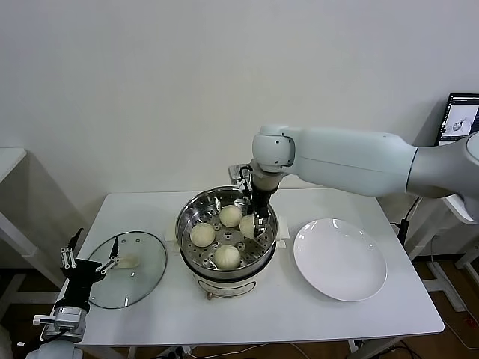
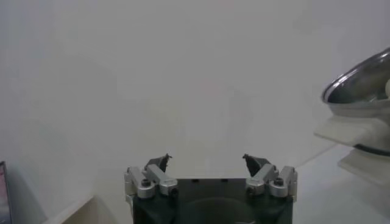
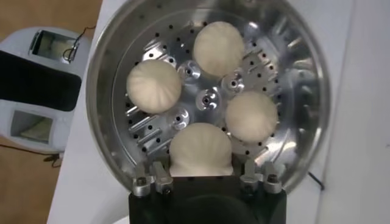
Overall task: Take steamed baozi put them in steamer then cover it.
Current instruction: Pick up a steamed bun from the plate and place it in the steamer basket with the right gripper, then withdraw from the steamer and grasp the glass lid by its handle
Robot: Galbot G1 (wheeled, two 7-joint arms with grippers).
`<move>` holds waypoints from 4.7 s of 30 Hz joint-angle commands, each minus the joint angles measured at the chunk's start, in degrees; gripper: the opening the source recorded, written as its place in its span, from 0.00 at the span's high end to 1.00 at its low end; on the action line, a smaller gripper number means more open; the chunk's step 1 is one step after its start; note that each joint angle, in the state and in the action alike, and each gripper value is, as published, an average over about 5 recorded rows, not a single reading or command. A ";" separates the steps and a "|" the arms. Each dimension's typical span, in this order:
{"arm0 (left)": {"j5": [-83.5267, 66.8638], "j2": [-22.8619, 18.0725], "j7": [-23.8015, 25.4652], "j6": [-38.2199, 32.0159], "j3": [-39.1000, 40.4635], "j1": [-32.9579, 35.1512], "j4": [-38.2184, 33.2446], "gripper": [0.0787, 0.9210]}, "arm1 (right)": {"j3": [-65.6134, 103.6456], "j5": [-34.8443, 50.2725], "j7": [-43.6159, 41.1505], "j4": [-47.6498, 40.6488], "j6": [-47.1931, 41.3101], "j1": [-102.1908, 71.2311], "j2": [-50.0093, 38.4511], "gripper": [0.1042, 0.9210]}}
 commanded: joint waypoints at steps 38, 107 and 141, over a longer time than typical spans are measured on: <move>0.09 -0.34 -0.44 0.95 2.09 -0.02 -0.29 0.12 | 18.68 3.87 -2.16 12.15 1.99 1.82 -30.10 0.12; 77.29 6.13 -32.69 -24.89 -1.96 -5.59 34.05 0.12 | 114.39 -3.60 67.21 39.01 55.28 -126.71 8.37 0.12; 75.95 5.31 -29.41 -19.80 0.94 -19.32 39.42 0.12 | 115.32 -5.20 66.30 37.23 56.80 -127.44 7.34 0.12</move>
